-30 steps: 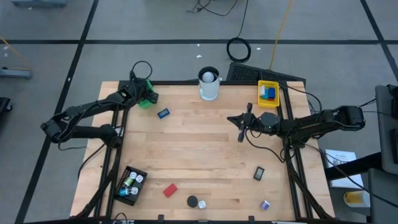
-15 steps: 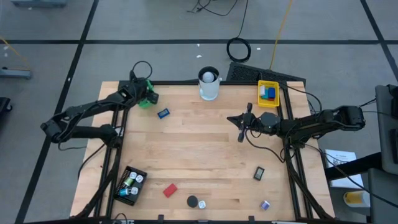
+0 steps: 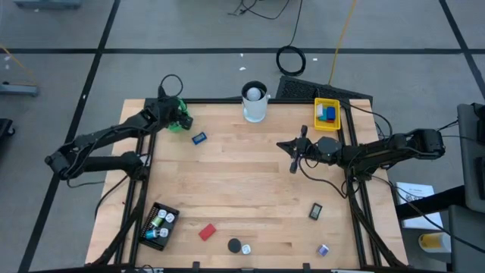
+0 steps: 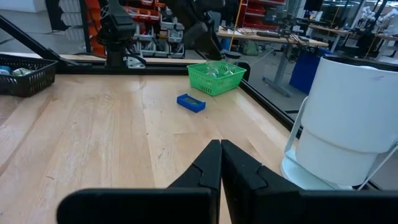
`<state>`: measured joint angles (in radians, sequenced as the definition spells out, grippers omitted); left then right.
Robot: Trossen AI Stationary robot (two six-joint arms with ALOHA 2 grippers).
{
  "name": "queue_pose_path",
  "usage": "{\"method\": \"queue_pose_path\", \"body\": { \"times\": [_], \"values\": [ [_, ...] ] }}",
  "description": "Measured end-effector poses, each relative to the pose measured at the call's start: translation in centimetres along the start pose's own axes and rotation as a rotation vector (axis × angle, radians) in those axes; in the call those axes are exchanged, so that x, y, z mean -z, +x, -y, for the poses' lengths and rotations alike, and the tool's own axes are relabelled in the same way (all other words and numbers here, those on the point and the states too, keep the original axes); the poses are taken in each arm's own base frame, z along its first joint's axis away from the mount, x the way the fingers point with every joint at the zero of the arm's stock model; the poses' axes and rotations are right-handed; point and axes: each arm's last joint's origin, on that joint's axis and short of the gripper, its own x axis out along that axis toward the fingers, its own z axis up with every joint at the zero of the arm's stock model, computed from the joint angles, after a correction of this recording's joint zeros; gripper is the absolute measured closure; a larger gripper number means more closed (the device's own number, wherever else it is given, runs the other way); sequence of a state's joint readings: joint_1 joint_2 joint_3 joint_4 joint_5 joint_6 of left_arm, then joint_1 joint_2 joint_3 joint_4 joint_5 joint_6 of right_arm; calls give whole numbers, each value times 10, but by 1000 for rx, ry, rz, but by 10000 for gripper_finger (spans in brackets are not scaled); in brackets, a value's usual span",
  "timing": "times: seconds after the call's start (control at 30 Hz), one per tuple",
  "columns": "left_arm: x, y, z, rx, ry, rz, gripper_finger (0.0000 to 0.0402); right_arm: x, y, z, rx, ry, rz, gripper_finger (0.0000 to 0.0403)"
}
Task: Pick & Place Office items
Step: Put the orange hourglass timer into the green bin
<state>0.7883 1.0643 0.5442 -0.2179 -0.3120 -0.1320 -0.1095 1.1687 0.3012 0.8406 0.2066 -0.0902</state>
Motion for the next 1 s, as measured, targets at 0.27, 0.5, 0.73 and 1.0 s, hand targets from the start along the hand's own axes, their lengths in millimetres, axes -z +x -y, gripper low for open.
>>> {"method": "queue_pose_path", "body": {
  "times": [0.27,0.5,0.73,1.0],
  "values": [
    [-7,-28,-6,80,51,27,118,0,0,0,0,-1,-1,402],
    [-13,-71,-6,88,138,-166,224,0,0,0,0,0,0,402],
    [0,-58,8,113,196,-330,374,0,0,0,-1,3,0,402],
    [5,-12,14,-68,242,-462,383,0,0,0,-2,0,-1,402]
  ]
}}
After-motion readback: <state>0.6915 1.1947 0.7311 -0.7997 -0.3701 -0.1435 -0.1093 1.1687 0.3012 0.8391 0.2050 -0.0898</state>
